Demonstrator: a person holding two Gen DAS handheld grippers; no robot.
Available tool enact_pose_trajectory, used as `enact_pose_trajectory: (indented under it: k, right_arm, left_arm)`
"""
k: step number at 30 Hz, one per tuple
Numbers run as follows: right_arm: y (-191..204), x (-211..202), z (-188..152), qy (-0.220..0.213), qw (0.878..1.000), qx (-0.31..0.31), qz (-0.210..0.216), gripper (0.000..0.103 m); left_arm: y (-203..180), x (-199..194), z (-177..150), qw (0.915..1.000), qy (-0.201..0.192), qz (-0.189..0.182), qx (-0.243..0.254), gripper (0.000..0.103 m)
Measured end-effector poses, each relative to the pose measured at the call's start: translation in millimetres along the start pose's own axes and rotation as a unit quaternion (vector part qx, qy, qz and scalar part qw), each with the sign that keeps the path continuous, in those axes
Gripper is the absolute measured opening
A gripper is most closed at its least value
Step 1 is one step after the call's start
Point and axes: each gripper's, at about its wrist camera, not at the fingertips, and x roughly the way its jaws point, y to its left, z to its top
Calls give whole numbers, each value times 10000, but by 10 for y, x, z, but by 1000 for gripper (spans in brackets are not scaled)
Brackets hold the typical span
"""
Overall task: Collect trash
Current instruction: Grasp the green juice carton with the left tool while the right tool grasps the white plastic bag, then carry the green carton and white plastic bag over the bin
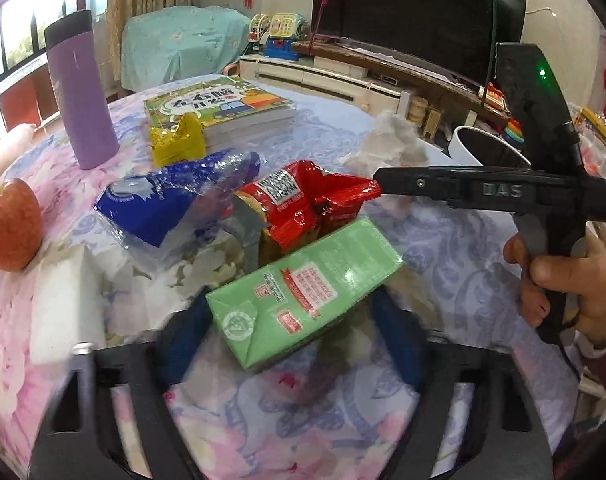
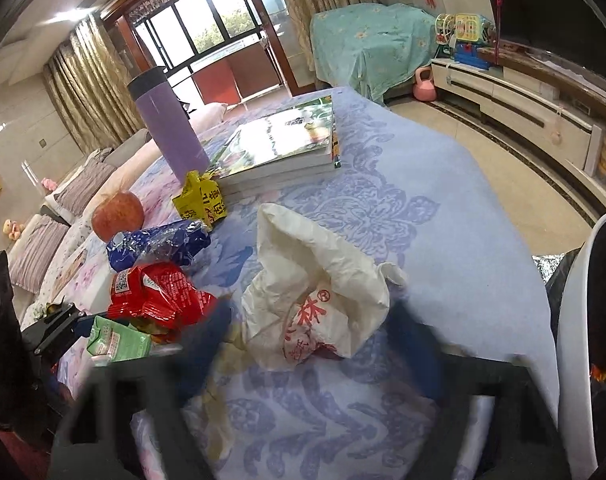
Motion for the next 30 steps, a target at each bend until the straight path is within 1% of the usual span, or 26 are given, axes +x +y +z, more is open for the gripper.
enact_pose_trajectory:
  k: [1, 2, 3, 5, 10, 15, 23, 30]
  right_arm:
    - [-19, -4, -15, 32, 10000, 21, 19, 52]
    - [-27, -7, -18, 27, 10000, 27, 38, 46]
    - [-34, -31, -33, 4, 10000, 16, 51, 44]
    - [-44, -97, -74, -27, 10000, 15, 78, 42]
    - [-110, -313, -232, -87, 9998, 106, 151, 41]
    - [-210, -575, -429, -138, 9994, 260, 167, 41]
    - [-326, -978, -697, -297, 9985, 428, 168, 41]
    - [-431, -1257, -825, -457, 9973, 566, 121, 41]
  left_arm:
    - [-9, 13, -6, 10000, 57, -6, -39, 52]
    - [-17, 17, -20, 9999, 101, -22, -102, 46]
    - [-31, 10, -31, 9998, 98, -16, -144, 41]
    - [-76, -31, -67, 9997, 84, 2, -229, 37]
    - [-276, -192, -167, 9994, -106, -4, -343, 36]
    - [-481, -266, -243, 9988, -209, 47, -438, 36]
    - [-825, -296, -254, 9986, -163, -85, -487, 36]
    - [-1102, -284, -222, 9991, -110, -110, -406, 36]
